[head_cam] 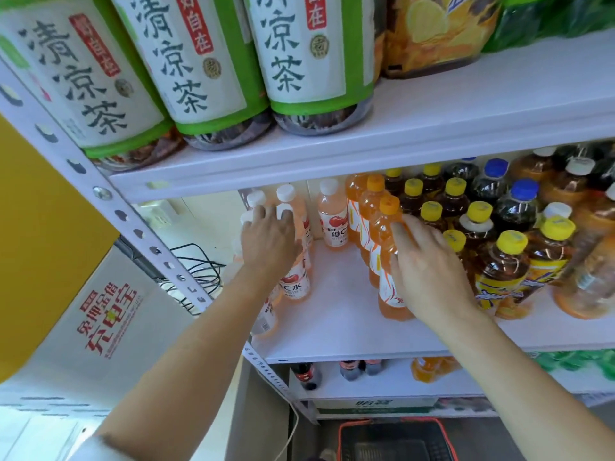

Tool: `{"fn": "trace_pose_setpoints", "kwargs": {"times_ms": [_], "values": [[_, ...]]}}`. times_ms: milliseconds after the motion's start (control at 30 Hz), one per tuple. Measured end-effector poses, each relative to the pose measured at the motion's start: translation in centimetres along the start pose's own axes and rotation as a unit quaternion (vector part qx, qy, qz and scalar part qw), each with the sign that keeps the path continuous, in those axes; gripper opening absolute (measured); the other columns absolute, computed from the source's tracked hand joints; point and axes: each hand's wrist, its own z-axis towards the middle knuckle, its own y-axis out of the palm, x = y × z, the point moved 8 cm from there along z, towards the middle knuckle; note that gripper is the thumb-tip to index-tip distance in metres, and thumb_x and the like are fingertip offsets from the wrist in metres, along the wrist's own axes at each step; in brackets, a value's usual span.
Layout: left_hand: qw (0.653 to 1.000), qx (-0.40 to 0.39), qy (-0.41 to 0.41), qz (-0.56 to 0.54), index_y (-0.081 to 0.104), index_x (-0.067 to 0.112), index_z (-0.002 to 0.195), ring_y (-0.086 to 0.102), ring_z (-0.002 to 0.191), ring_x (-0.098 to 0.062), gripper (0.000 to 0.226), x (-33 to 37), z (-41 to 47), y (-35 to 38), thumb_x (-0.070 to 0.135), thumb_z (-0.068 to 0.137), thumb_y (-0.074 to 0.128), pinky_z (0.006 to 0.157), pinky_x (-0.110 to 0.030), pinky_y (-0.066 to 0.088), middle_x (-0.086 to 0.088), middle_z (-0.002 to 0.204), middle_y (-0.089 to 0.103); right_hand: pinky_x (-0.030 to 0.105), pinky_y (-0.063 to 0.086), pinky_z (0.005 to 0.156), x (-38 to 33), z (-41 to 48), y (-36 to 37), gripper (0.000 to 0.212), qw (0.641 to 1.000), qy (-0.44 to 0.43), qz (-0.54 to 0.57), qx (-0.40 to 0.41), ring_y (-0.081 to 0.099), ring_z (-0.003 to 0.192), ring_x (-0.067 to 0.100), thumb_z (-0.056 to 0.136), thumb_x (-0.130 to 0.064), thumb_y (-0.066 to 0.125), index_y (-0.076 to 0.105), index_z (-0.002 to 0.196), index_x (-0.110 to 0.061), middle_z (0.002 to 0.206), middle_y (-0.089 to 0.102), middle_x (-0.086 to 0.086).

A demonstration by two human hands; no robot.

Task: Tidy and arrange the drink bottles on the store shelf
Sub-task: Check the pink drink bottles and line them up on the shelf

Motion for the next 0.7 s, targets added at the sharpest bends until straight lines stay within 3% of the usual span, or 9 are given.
{"fn": "trace_pose_setpoints", "kwargs": {"times_ms": [100,167,267,367,467,600,700], "values": [[0.995,-0.008,0.058,-0.077,0.052,0.013,0.131,0.045,0.118,-0.029,0.041,3.2,2.6,0.0,0.031,0.094,0.055,0.092,-0.035,0.04,-0.01,0.127,0.053,0.043,0.054,0.081,0.9,0.3,0.0,0.052,0.999,0.017,0.028,0.028,0.063,0.094,0.041,0.069,0.004,0.079,0.063,0.119,0.004,0.122,0.062,0.02],[0.987,-0.05,0.042,-0.145,0.047,0.014,0.138,0.043,0.125,-0.03,0.047,4.8,4.9,0.9,0.021,0.093,0.056,0.097,-0.037,0.041,-0.01,0.136,0.048,0.041,0.055,0.081,1.3,0.4,0.0,0.054,0.998,0.022,0.042,0.037,0.063,0.093,0.038,0.066,0.004,0.082,0.064,0.117,0.002,0.12,0.064,0.017],[0.984,-0.108,0.047,-0.135,0.033,0.014,0.148,0.038,0.135,-0.033,0.062,6.7,8.2,2.7,0.018,0.092,0.059,0.105,-0.04,0.039,-0.013,0.149,0.04,0.041,0.055,0.084,1.5,0.4,0.3,0.055,0.997,0.021,0.058,0.046,0.063,0.098,0.036,0.068,0.003,0.081,0.063,0.12,-0.001,0.124,0.062,0.014],[0.978,-0.154,0.042,-0.131,0.036,0.014,0.147,0.048,0.128,-0.033,0.059,7.7,10.4,4.7,0.022,0.094,0.06,0.091,-0.04,0.047,-0.012,0.146,0.044,0.042,0.056,0.086,1.4,0.2,0.5,0.052,0.996,0.03,0.072,0.049,0.062,0.104,0.035,0.075,0.003,0.074,0.06,0.125,-0.001,0.131,0.058,0.013],[0.977,-0.133,0.024,-0.166,0.046,0.014,0.133,0.06,0.108,-0.031,0.045,7.6,11.1,5.2,0.021,0.092,0.063,0.068,-0.034,0.042,-0.012,0.127,0.056,0.041,0.052,0.092,1.2,-0.2,0.7,0.053,0.994,0.036,0.088,0.045,0.06,0.112,0.036,0.08,0.001,0.07,0.056,0.131,0.001,0.138,0.054,0.015],[0.976,-0.12,0.057,-0.174,0.042,0.016,0.133,0.061,0.1,-0.033,0.05,7.3,8.4,4.4,0.035,0.093,0.063,0.07,-0.036,0.044,-0.014,0.118,0.063,0.04,0.045,0.102,1.0,-0.7,0.9,0.056,0.992,0.051,0.114,0.024,0.05,0.128,0.034,0.087,-0.008,0.065,0.047,0.14,-0.001,0.149,0.041,0.016],[0.973,-0.103,0.037,-0.204,0.042,0.016,0.131,0.063,0.091,-0.034,0.047,6.4,4.8,2.6,0.04,0.094,0.06,0.065,-0.034,0.041,-0.015,0.111,0.064,0.041,0.043,0.105,0.6,-1.5,-0.1,0.057,0.989,0.054,0.134,0.04,0.046,0.131,0.034,0.087,-0.007,0.066,0.047,0.14,-0.002,0.149,0.041,0.017]]}}
